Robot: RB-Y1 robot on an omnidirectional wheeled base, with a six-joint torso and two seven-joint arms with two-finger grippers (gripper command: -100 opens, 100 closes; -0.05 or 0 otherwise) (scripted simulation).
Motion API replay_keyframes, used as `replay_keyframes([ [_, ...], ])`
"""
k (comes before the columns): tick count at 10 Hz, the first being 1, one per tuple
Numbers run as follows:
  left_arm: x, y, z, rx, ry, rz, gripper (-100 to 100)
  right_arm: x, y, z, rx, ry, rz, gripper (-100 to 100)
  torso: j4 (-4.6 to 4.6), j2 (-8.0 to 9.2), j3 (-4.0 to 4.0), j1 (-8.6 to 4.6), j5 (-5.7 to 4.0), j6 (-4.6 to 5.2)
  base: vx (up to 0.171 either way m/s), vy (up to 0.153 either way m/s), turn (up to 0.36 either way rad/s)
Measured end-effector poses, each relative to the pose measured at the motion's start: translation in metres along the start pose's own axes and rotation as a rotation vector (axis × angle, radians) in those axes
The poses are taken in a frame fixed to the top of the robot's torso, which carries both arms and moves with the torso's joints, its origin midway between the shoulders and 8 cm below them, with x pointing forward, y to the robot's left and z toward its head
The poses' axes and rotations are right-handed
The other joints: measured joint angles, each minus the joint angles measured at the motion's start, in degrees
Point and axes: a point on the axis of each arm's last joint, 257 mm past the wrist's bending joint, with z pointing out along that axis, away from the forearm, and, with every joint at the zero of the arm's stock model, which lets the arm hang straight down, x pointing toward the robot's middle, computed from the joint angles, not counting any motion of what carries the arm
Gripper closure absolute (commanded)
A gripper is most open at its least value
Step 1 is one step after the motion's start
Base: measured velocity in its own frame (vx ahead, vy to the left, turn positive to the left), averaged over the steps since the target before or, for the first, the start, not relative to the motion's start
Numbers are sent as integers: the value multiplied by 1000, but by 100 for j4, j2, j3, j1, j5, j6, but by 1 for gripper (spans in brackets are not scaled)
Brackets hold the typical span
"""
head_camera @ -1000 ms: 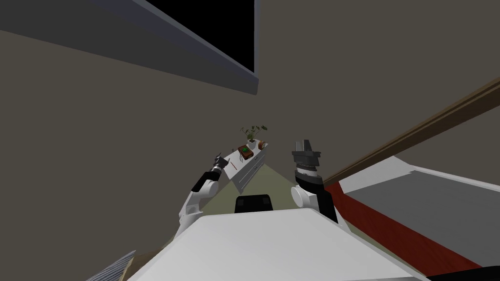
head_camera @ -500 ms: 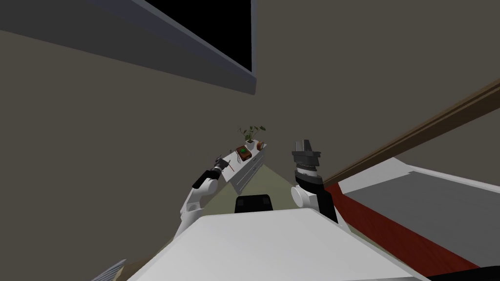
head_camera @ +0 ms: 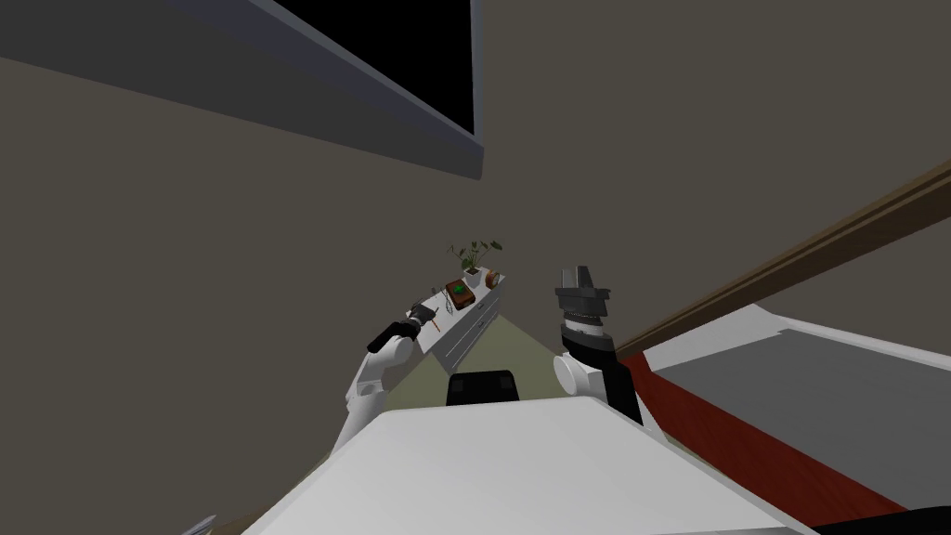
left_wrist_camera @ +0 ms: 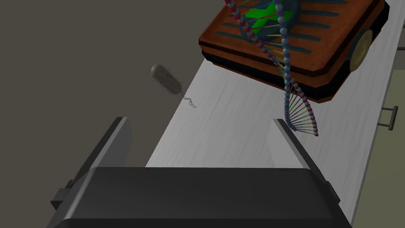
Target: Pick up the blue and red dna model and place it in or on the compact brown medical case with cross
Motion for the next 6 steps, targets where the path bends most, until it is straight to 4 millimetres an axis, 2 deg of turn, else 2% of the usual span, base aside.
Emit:
replay_keyframes([
  [3,-21,8,5,-52,-56,-110,-100,0,0,0,0,0,0,0,0,-3,-1,-3,-1,0,54,-58,-12],
  [6,-34,19,7,-96,-100,-194,-100,0,0,0,0,0,0,0,0,1,1,1,0,0,55,-52,-12],
])
